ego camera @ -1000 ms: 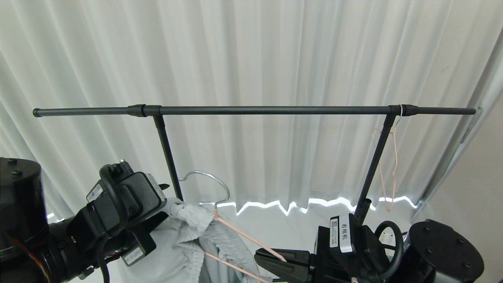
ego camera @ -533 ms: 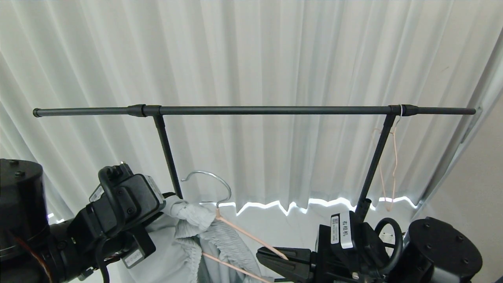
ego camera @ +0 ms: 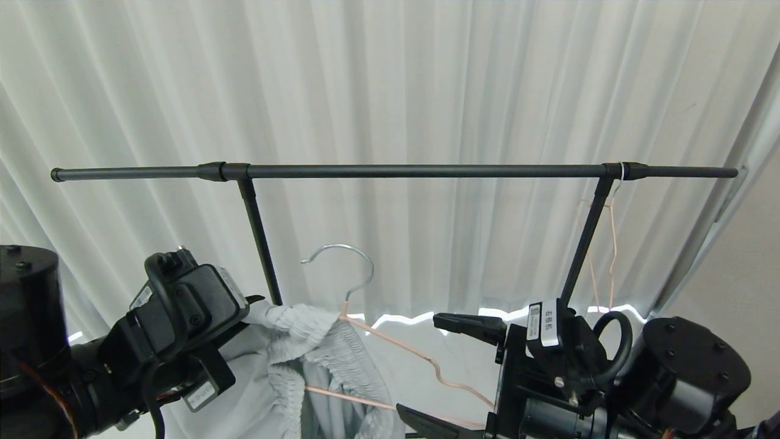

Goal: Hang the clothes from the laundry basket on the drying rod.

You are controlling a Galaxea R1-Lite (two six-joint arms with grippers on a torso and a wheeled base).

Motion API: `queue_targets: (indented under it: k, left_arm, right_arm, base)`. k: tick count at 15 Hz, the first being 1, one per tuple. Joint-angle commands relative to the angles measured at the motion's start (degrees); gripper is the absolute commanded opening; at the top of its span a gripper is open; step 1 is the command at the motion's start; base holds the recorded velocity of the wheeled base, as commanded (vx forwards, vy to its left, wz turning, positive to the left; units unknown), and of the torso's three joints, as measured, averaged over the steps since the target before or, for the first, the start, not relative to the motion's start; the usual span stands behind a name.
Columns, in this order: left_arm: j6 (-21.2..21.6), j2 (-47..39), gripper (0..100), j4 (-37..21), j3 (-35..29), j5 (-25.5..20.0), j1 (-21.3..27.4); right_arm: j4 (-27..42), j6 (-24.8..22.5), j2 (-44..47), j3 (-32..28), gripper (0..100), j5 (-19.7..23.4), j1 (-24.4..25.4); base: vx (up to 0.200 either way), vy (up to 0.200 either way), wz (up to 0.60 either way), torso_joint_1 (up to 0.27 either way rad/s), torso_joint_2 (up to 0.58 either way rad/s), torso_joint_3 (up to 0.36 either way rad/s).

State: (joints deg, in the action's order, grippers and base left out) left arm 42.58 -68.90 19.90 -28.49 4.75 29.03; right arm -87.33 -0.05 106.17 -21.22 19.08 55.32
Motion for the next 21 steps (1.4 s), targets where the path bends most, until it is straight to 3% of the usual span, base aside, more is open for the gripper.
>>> queue_targets:
  k: [1, 5, 6, 8, 13, 16, 19, 21]
  left_arm:
    - [0.13, -0.01, 0, 1.37, 0.01, 0.69, -1.52]
    - [-1.71, -2.03, 0, 4.10, -0.78, 9.13, -3.19]
    - [-7.25, -2.64, 0, 4.71, -1.74, 11.51, -2.92]
    - [-12.87, -3.87, 0, 7.70, -3.41, 13.44, -2.31]
    - [-20.08, -7.56, 0, 21.15, -3.50, 13.35, 0.42]
    - [-20.87, -9.85, 0, 29.59, -2.71, 11.24, 0.77]
    - [-20.61, -9.50, 0, 31.43, -1.74, 5.18, 0.77]
    - [-20.70, -9.32, 0, 31.78, -2.01, 4.21, 0.94]
  right_arm:
    - [0.06, -0.13, -0.96, -0.05, 100, -0.18, -2.76]
    - [0.15, -0.13, -0.70, -0.13, 100, -2.38, -4.52]
    - [0.15, -0.13, -0.44, -0.31, 100, -2.47, -5.31]
    - [0.41, -0.13, -0.17, -0.31, 100, -2.47, -6.28]
    - [0.59, 0.93, 2.46, -1.72, 100, -3.87, -6.81]
    - [0.59, 4.97, 4.84, -3.91, 100, -4.93, -6.81]
    - [0.59, 8.75, 6.86, -7.08, 100, -6.33, -7.16]
    - [0.59, 11.56, 8.27, -8.04, 100, -6.95, -7.24]
  base:
    - [0.000, 0.000, 0.00, 0.000, 0.00, 0.000]
    - [0.000, 0.000, 0.00, 0.000, 0.00, 0.000]
    - [0.000, 0.000, 0.00, 0.000, 0.00, 0.000]
    - [0.000, 0.000, 0.00, 0.000, 0.00, 0.000]
    - [0.000, 0.000, 0.00, 0.000, 0.00, 0.000]
    - [0.000, 0.000, 0.00, 0.000, 0.00, 0.000]
    - [0.000, 0.000, 0.00, 0.000, 0.00, 0.000]
    - [0.000, 0.000, 0.00, 0.000, 0.00, 0.000]
